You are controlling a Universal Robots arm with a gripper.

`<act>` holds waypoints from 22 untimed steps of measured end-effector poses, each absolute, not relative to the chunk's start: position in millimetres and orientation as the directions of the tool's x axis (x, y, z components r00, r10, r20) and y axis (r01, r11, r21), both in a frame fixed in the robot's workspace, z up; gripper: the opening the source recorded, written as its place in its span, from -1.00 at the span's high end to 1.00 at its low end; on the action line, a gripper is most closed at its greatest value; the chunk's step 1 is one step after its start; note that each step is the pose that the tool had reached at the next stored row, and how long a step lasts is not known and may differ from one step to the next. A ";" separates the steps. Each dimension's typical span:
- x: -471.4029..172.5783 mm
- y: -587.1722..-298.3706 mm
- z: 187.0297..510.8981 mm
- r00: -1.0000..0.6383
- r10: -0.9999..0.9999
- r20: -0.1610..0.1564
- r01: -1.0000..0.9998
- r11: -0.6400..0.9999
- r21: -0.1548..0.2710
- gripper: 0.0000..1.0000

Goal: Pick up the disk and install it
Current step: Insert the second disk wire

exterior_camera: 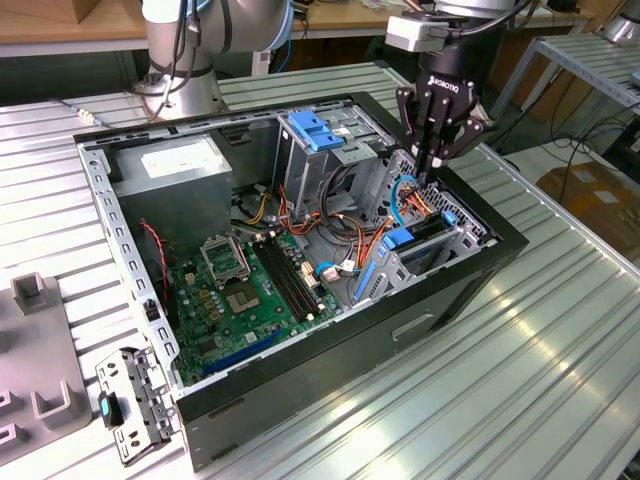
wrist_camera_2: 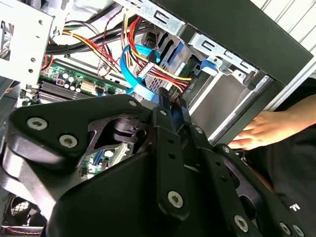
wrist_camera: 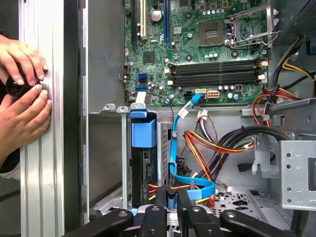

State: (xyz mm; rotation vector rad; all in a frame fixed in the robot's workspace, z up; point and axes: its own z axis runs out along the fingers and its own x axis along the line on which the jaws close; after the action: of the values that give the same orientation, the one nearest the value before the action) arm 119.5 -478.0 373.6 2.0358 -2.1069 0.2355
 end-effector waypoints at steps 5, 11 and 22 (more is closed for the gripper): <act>119.0 -479.0 372.7 -0.030 -0.967 0.254 -0.999 0.038 0.025 0.68; 110.3 -481.1 371.0 -0.033 -0.967 0.253 -0.999 0.035 0.002 0.68; 94.6 -490.1 366.3 -0.039 -0.968 0.247 -0.998 0.026 -0.057 0.68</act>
State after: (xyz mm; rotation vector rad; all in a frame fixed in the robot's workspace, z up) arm 94.6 -490.1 366.3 2.0757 -2.1449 0.3232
